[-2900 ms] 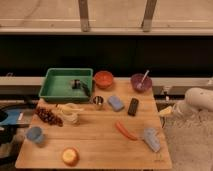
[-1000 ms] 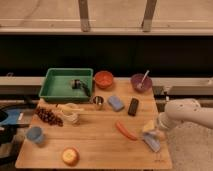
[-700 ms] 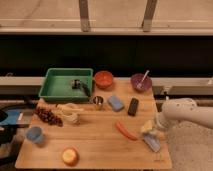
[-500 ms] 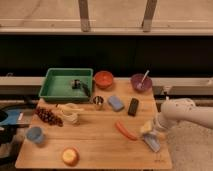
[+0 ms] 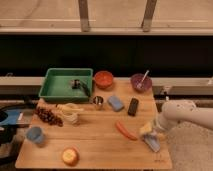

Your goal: Wipe table surface with towel

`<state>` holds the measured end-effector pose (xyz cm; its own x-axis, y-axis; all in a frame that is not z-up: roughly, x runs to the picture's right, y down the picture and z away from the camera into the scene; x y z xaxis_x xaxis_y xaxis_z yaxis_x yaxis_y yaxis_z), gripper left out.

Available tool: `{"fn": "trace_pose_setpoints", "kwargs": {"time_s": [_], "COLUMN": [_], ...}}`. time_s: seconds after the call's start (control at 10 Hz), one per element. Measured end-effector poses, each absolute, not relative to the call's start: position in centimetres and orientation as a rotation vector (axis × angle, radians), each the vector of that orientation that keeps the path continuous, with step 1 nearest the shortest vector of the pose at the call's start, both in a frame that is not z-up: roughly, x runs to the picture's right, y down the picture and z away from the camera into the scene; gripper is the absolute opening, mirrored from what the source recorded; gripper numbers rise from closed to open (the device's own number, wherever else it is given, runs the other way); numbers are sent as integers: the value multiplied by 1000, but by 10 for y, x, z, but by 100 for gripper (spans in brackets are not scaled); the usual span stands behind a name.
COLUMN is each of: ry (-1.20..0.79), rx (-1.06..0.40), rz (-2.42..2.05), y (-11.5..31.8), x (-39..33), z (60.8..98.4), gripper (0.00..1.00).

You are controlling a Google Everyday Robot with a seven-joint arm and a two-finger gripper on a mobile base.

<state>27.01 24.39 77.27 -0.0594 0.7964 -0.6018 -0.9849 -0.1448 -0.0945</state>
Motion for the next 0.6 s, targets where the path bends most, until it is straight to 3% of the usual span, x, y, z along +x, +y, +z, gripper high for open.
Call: {"fn": "trace_pose_setpoints", "kwargs": {"time_s": [0.4, 0.6], "ry": [415, 429], "rx": [-651, -659], "rz": [1608, 1604], "y": [255, 260], "x": [265, 264], "z": [782, 784], "gripper": [80, 72]}}
